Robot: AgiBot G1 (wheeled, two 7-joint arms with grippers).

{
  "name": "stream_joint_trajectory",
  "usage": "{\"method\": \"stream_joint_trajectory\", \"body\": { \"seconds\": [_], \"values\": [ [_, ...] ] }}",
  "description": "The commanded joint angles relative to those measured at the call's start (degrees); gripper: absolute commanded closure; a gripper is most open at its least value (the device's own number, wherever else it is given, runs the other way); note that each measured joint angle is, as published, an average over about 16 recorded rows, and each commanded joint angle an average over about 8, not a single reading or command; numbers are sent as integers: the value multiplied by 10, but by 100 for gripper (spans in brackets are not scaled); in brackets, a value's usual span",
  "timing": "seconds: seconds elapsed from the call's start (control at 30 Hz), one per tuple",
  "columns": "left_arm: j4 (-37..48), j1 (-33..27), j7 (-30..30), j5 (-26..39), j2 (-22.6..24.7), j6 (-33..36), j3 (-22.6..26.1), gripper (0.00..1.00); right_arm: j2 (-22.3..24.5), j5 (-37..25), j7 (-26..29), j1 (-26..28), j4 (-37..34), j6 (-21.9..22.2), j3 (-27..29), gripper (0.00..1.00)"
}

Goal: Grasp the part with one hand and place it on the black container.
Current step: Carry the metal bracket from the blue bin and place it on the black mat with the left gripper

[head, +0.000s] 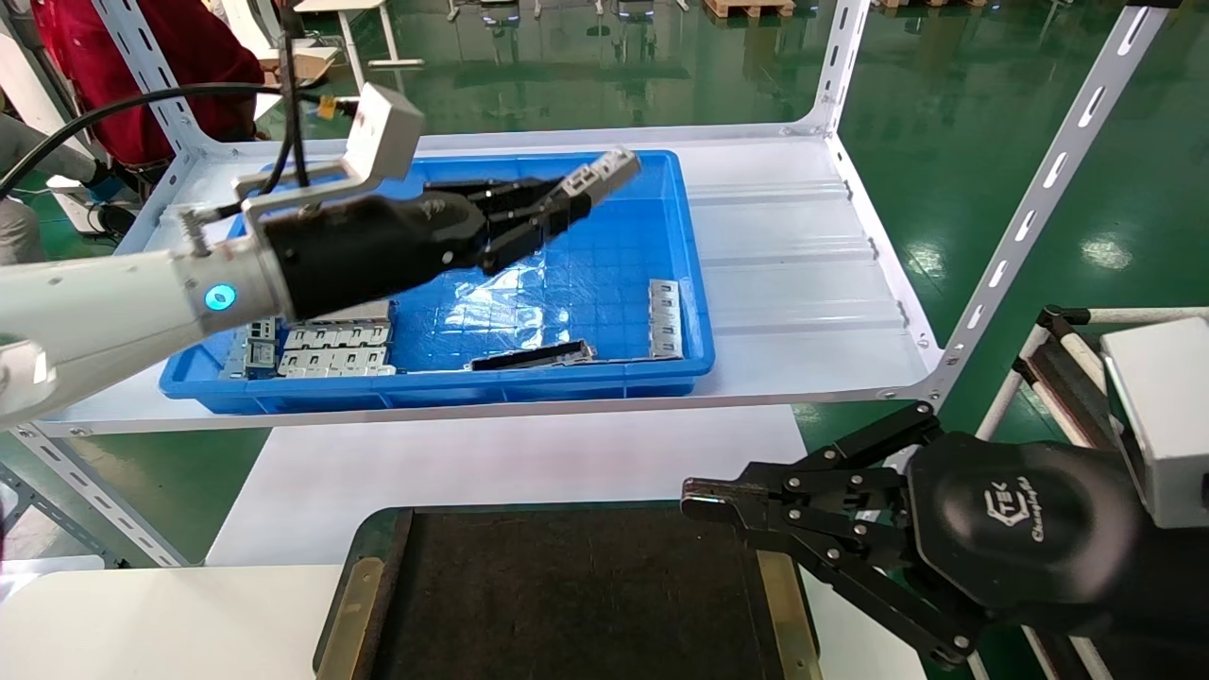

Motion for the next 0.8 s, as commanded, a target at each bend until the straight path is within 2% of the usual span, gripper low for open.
{"method": "stream_joint_trajectory", "body": {
  "seconds": [0.03, 0.2, 0.37, 0.6, 0.8],
  "values": [
    [-19, 9, -6, -7, -14, 27, -2, 100, 0, 0, 0, 0, 0, 0, 0, 100],
    [-115, 62, -41, -22, -56, 42, -3, 100, 0, 0, 0, 0, 0, 0, 0, 100],
    [-230, 129, -86, -30, -102, 15, 0, 100, 0, 0, 0, 0, 0, 0, 0, 100],
    [-377, 242, -158, -15, -156, -87, 23, 100, 0, 0, 0, 0, 0, 0, 0, 100],
    [-445, 327, -225, 18, -167, -211, 58, 100, 0, 0, 0, 0, 0, 0, 0, 100]
  ]
}}
